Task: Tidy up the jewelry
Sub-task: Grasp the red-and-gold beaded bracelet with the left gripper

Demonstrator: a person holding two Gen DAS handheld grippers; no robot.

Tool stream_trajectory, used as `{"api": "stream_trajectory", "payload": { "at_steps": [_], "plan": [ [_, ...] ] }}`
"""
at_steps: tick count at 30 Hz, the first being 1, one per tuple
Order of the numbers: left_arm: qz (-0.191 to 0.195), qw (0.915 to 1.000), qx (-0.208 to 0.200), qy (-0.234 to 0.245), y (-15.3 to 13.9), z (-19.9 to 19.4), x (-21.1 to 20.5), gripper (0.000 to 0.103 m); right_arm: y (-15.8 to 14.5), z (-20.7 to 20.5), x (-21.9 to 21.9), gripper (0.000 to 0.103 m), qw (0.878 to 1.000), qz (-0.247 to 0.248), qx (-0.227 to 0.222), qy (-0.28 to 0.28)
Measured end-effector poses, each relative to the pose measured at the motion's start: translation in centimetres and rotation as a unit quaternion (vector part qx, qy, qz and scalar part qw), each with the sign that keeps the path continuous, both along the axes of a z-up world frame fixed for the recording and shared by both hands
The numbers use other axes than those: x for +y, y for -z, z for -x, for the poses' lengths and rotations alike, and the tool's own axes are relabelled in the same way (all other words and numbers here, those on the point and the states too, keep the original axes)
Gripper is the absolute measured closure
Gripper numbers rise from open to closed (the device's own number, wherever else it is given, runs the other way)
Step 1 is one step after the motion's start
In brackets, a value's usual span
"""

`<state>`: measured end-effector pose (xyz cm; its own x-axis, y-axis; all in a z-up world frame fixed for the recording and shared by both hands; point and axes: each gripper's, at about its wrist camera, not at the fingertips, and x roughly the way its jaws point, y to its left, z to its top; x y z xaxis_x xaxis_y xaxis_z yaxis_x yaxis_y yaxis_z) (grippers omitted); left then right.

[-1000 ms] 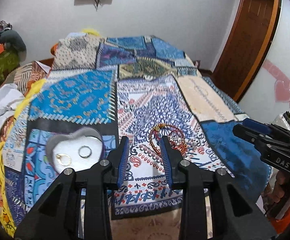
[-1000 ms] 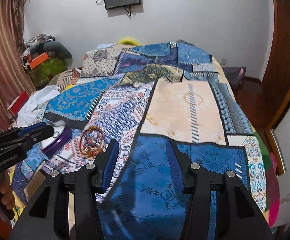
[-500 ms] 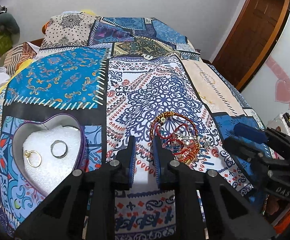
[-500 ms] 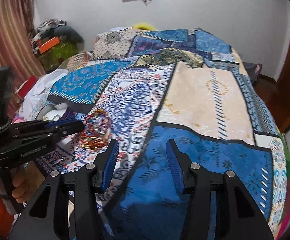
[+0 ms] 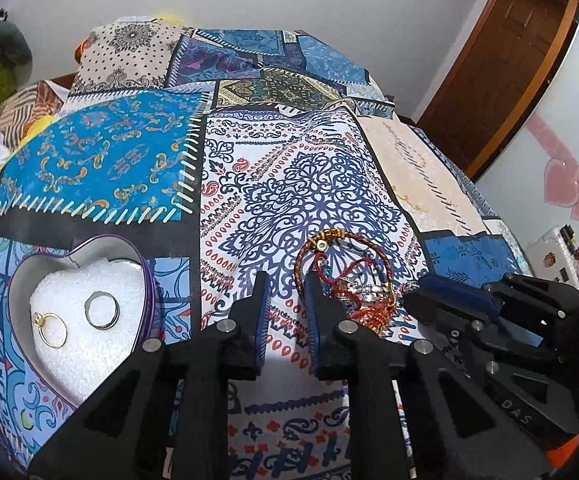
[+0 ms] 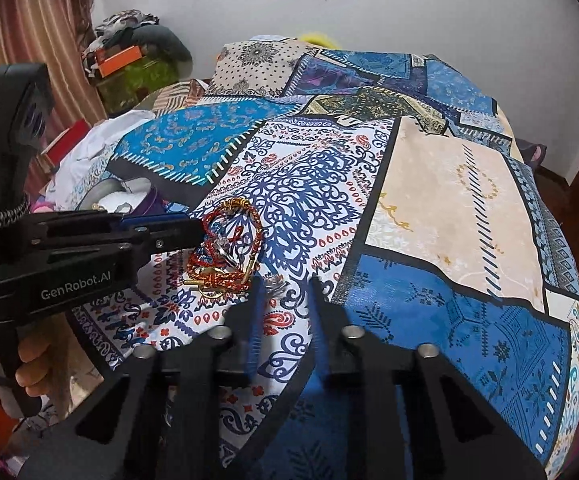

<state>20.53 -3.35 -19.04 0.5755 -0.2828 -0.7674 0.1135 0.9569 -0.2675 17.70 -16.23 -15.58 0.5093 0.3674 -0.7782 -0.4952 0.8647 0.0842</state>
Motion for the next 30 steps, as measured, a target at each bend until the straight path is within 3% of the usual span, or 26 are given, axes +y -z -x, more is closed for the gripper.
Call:
{"api": "stream_trajectory", "payload": {
  "at_steps": [5,9,13,30],
  "plan": [
    [-0.016,0.9999,0.001,0.002,0.4,-0.4,-0.5,0.089,0.0,0.2,0.0,0.095,1.000,-0.007,-0.006,0.000],
    [-0.017,0.9998,0.002,-0.008,0.4,-0.6,-0.4,0.102,-0.2,0.2,-0.4,0.099,1.000,-0.015,-0.009,0.012],
    [-0.019,0.9997,-0.003,-0.012,-0.3,-0.1,-0.4,0.102,-0.8,0.4,-1.0,0.100,0.999,-0.027,-0.013,0.025],
    [-0.032,0.9942,-0.099,-0.025,-7.9,5.1,0.2,0.102,-5.6,3.0,-2.8,0.100,0.995,-0.049,-0.068,0.052]
  ]
}}
